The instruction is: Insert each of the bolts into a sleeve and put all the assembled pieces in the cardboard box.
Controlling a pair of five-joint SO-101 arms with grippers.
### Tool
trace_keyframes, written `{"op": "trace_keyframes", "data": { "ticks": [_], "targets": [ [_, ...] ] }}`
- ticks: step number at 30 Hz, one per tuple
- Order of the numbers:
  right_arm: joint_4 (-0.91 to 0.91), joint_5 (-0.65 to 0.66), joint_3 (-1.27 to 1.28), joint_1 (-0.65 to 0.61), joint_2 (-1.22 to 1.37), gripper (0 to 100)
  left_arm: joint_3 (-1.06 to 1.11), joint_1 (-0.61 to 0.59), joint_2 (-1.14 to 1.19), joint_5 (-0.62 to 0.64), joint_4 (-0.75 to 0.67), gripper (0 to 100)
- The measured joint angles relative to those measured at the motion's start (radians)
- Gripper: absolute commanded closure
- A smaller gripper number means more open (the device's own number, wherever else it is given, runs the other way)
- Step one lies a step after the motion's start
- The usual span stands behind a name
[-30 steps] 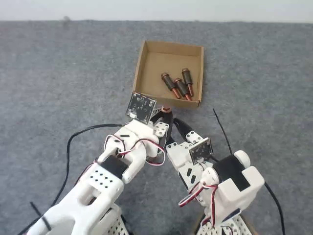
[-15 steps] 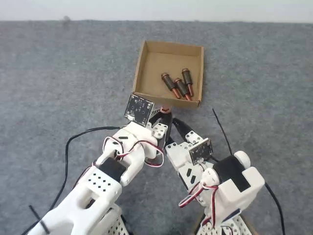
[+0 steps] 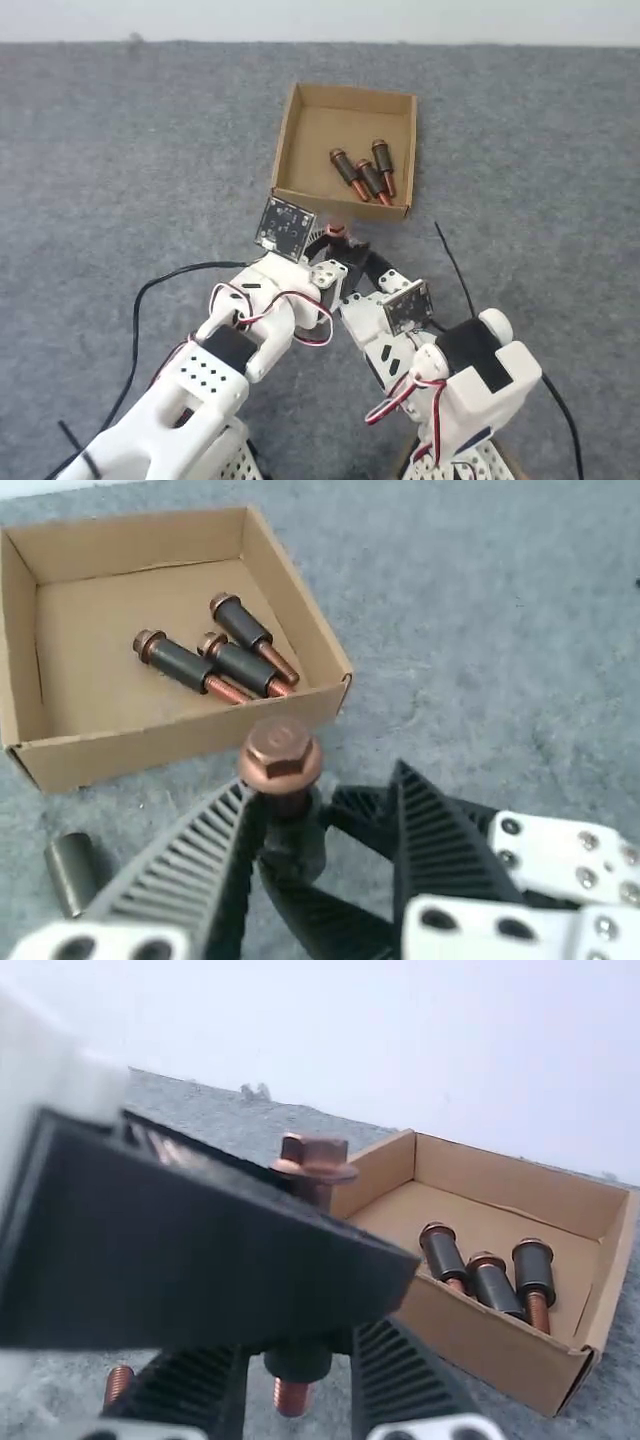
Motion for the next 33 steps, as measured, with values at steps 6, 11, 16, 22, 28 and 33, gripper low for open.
{"op": "trace_keyframes", "data": {
  "ticks": [6, 11, 16, 22, 28, 33],
  "targets": [
    [0.002, 0.000, 0.000, 0.000, 0.000, 99.1, 0.000, 0.000, 0.000, 0.000, 0.003, 83],
    [0.002, 0.000, 0.000, 0.003, -0.002, 99.1, 0.002, -0.044, 0.000, 0.000, 0.006, 83],
    [0.002, 0.000, 0.000, 0.002, -0.002, 99.1, 0.002, -0.066, 0.000, 0.002, 0.009, 83],
    [0.002, 0.000, 0.000, 0.002, -0.002, 99.1, 0.002, -0.068, 0.000, 0.000, 0.046, 83],
    [0.002, 0.000, 0.000, 0.002, -0.002, 99.1, 0.002, -0.026, 0.000, 0.000, 0.046, 83],
    [0.002, 0.000, 0.000, 0.005, -0.002, 99.1, 0.002, 0.017, 0.000, 0.012, 0.046, 83]
  ]
}}
